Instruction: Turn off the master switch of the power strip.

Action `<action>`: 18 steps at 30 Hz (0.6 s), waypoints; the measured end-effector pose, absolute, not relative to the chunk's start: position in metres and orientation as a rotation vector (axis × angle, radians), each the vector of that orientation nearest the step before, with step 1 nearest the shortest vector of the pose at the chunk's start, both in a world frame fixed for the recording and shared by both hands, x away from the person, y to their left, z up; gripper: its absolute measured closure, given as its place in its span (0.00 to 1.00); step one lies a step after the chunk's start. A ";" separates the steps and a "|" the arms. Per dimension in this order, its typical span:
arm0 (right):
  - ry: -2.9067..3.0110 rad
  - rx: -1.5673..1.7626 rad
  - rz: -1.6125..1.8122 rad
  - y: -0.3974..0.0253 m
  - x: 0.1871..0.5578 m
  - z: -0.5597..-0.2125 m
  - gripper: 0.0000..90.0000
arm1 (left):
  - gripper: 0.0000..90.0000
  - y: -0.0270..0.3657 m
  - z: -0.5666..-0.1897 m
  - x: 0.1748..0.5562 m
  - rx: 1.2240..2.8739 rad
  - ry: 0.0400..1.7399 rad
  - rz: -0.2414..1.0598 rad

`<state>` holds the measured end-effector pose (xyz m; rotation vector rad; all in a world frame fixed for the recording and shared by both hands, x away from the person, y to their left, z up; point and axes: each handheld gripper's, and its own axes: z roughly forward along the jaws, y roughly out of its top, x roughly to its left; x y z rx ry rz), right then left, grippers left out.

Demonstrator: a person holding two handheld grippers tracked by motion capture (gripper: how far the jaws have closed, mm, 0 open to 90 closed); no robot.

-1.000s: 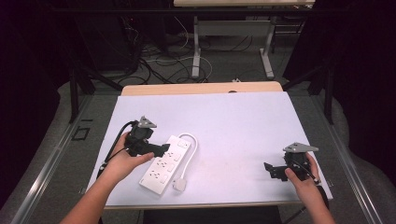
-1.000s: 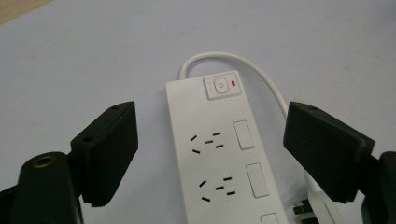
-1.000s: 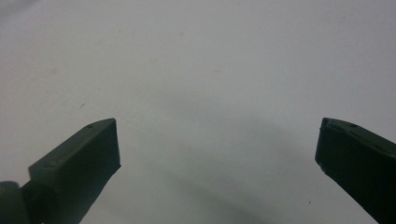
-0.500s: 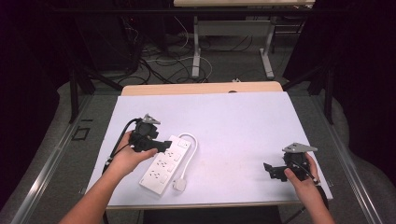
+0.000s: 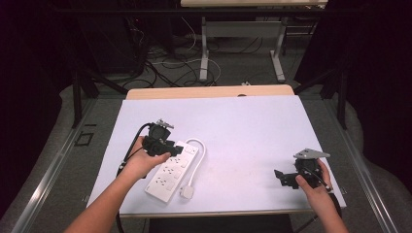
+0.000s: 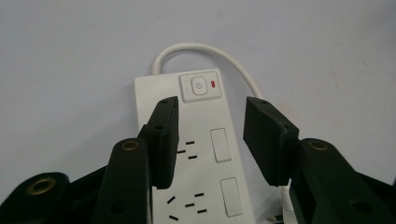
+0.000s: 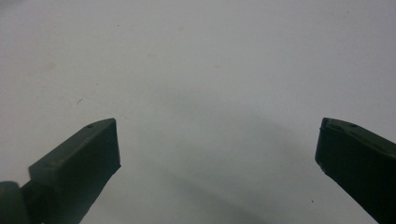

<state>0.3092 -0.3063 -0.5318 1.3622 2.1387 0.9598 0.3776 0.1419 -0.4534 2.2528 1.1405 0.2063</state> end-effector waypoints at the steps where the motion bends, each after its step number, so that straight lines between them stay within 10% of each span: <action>1: 2.141 1.353 0.960 -0.307 0.309 -0.532 0.00 | 0.65 0.141 -0.454 0.378 2.250 1.145 0.207; 18: 2.146 1.355 0.957 -0.306 0.310 -0.533 0.00 | 0.96 0.128 -0.472 0.386 2.325 1.164 0.183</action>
